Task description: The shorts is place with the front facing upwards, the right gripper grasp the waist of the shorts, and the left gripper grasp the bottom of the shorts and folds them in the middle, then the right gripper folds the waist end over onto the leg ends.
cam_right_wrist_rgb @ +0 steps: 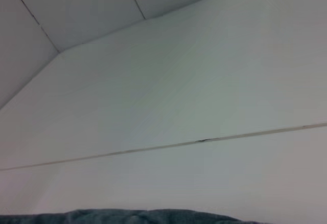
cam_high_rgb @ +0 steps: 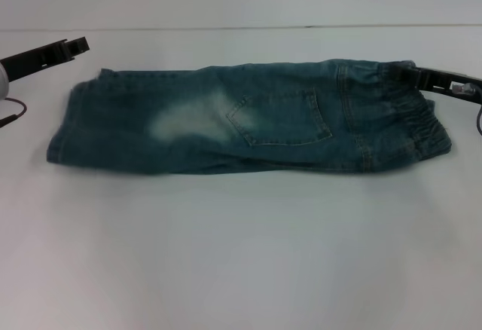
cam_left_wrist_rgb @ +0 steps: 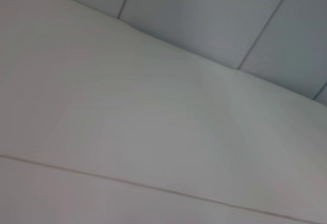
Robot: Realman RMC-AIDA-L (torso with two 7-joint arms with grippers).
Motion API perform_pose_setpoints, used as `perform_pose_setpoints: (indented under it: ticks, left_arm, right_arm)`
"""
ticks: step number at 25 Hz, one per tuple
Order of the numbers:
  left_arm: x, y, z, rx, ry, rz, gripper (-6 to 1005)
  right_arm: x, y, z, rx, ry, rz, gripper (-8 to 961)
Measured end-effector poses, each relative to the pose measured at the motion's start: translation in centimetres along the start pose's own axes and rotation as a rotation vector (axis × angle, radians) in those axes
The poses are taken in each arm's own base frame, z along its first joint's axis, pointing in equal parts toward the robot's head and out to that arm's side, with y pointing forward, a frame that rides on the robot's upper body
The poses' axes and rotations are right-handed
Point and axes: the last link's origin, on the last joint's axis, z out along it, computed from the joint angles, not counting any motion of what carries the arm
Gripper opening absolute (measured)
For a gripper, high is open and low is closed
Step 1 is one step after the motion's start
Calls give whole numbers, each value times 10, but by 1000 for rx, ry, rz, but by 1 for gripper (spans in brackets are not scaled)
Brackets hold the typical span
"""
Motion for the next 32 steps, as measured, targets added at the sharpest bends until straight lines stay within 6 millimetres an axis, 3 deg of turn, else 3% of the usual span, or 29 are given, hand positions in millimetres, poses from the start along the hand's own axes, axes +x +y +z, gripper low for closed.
perform_pose_setpoints:
  ticks: [14, 20, 24, 32]
  left_arm:
    - [-7, -3, -1, 14, -3, -8, 642]
    - [-10, 4, -2, -37, -15, -13, 827]
    - [-11, 12, -6, -106, -22, -2, 936]
    - [-27, 35, -13, -263, 56, 100, 936]
  right_arm:
    - [-3, -11, -9, 17, 46, 28, 681]
    - [-11, -9, -12, -12, 54, 21, 849]
    - [-29, -10, -26, -60, 44, 27, 845]
    - [-73, -12, -77, -167, 185, 67, 838]
